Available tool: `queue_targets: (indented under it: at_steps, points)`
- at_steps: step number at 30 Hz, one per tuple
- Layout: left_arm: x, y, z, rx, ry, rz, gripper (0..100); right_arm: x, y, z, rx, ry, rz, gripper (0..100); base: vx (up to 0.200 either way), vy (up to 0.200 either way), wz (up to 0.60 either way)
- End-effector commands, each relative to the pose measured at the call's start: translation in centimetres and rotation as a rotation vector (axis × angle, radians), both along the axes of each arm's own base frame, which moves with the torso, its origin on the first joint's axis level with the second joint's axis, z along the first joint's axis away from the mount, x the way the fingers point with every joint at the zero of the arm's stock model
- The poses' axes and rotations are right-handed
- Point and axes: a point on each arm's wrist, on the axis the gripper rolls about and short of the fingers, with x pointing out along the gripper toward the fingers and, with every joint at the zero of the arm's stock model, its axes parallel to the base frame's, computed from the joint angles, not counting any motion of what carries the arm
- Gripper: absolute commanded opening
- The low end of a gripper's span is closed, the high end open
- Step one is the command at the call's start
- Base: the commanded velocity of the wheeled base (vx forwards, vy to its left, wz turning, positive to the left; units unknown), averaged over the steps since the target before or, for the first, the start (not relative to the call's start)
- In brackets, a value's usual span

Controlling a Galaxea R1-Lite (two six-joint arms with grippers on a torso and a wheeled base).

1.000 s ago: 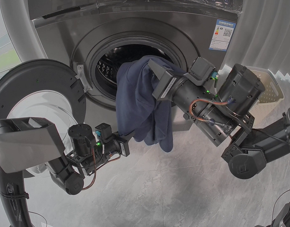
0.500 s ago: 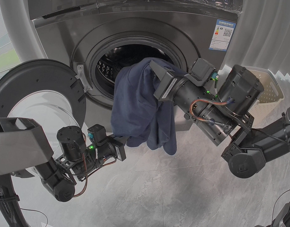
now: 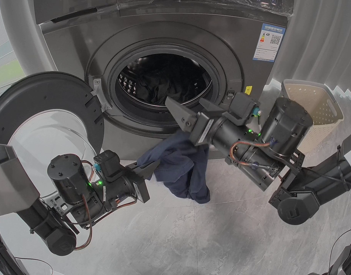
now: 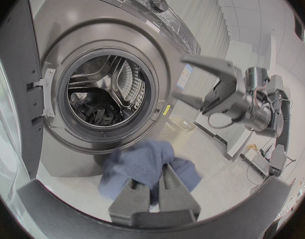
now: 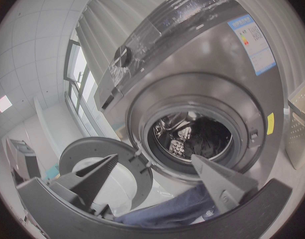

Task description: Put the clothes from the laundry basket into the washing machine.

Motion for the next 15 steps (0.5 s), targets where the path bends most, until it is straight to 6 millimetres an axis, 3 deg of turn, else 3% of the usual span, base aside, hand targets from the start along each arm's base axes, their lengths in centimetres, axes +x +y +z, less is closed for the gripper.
queue_targets:
  at_steps: [1,8,15]
  points:
    - [-2.0,0.6,2.7,-0.062,-0.063,-0.024,0,-0.5,-0.7,-2.5,-0.075,0.067,-0.002,100,0.0,0.0,0.0]
    - [-2.4,0.9,4.3,-0.123,-0.091,-0.027,0,-0.9,-2.0,-3.9,-0.143,0.082,-0.03,100,0.0,0.0,0.0]
    - [-3.7,1.8,5.0,-0.149,-0.094,-0.029,0,-1.8,-3.8,-6.5,-0.252,0.12,-0.056,100,0.0,0.0,0.0]
